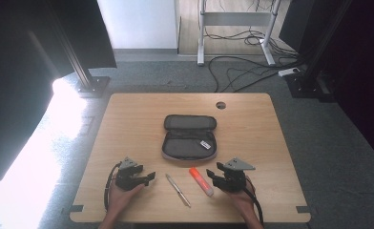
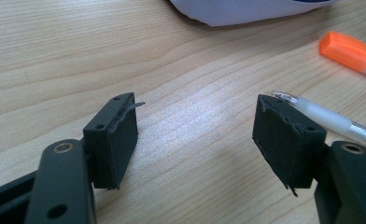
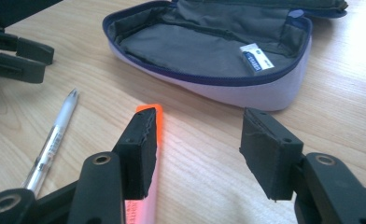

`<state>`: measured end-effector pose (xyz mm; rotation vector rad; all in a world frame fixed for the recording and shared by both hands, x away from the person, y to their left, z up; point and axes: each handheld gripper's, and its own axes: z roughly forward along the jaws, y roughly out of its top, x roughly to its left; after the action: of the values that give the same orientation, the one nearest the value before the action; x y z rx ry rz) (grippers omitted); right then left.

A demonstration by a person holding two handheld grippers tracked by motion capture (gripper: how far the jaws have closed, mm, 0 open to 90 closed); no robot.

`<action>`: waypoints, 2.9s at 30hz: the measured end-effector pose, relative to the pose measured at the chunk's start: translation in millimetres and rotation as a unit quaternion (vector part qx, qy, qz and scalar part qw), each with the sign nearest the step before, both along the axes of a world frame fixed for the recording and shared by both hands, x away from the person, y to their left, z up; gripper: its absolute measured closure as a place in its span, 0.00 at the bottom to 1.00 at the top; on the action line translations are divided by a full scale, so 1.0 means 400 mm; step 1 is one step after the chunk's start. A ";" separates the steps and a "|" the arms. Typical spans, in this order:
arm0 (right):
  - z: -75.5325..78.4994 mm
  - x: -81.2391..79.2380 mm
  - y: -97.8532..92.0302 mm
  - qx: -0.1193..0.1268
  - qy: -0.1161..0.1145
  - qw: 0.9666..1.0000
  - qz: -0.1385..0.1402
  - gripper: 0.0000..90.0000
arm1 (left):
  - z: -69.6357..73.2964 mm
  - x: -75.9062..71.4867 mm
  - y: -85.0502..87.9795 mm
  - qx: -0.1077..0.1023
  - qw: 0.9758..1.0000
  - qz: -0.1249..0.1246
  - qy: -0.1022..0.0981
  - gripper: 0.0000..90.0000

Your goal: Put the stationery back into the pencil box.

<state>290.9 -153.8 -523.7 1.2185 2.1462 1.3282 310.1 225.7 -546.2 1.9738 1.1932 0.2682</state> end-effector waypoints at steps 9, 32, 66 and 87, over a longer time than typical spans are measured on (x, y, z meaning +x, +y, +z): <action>-0.005 -0.017 0.018 -0.005 0.005 1.000 0.006 0.51 | 0.000 0.000 0.000 0.001 1.000 -0.001 -0.001 0.35; -0.042 -0.017 0.077 -0.027 0.025 0.999 0.031 0.52 | -0.001 0.000 -0.003 0.002 1.000 0.000 -0.003 0.35; -0.070 -0.021 0.127 -0.101 0.020 0.994 0.036 0.73 | -0.001 0.000 -0.004 0.004 1.000 -0.001 -0.005 0.35; -0.024 -0.024 0.085 -0.070 0.004 0.997 0.035 0.73 | -0.001 0.001 -0.003 0.003 1.000 -0.003 -0.004 0.35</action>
<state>281.4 -119.8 -533.4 1.1068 2.2646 1.1779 310.5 224.4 -546.6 1.9790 1.1838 0.2767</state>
